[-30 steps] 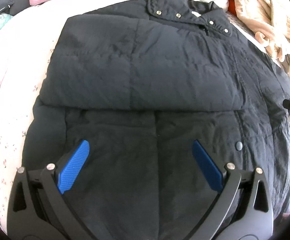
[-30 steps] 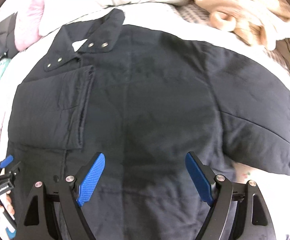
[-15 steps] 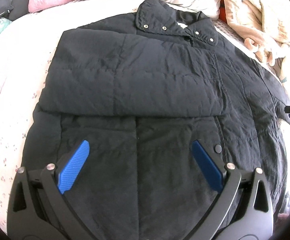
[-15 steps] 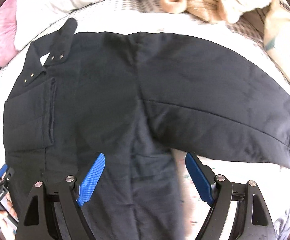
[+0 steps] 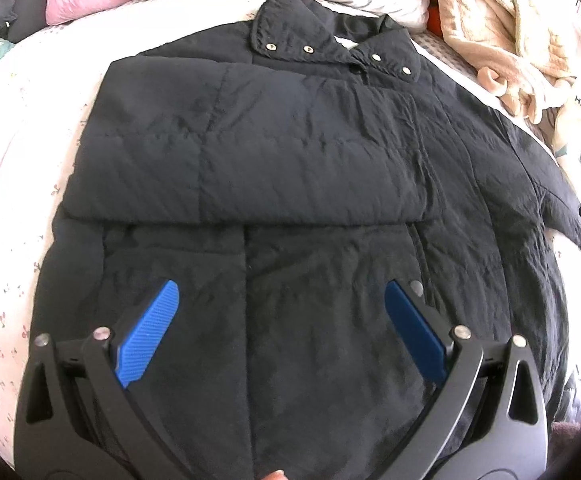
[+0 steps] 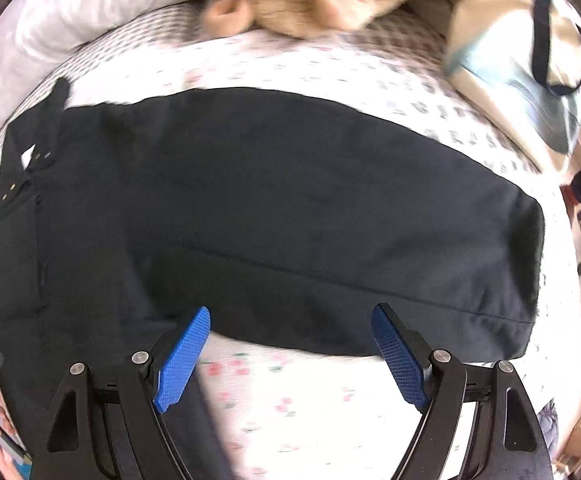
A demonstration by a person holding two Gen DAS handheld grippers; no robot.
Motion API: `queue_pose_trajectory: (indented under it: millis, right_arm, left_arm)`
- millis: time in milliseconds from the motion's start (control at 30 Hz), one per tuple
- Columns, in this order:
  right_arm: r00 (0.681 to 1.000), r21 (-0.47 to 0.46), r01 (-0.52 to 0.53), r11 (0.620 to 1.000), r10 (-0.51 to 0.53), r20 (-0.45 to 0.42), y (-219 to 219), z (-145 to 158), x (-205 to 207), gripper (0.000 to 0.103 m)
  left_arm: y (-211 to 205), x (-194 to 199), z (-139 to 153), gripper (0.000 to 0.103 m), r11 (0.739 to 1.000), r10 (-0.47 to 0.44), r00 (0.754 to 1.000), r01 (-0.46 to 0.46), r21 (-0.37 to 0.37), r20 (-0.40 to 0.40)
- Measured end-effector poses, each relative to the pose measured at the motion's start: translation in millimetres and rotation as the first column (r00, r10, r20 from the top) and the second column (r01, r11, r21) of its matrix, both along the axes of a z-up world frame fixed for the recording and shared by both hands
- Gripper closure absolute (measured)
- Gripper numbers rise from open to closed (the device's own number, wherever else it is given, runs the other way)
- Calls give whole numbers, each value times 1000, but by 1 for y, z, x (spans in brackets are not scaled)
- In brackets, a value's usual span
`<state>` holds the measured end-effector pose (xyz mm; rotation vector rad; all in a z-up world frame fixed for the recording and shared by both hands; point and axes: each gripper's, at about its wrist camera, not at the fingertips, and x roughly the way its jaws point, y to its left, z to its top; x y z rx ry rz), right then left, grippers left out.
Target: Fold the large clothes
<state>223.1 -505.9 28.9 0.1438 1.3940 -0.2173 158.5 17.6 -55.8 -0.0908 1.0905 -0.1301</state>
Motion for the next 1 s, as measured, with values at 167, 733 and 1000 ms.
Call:
queue_pose_trajectory:
  millis: [167, 733, 1000]
  right_arm:
    - [999, -46, 49, 998, -50, -13, -58, -1, -8, 19]
    - [921, 85, 387, 918, -389, 2, -213, -36, -54, 19]
    - [911, 103, 388, 916, -398, 107, -205, 0, -70, 90]
  left_arm:
    - [-11, -3, 0, 0, 1000, -16, 1000, 16, 21, 13]
    - [-27, 0, -12, 0, 997, -55, 998, 55, 51, 6]
    - [-13, 0, -14, 0, 998, -40, 999, 40, 47, 0]
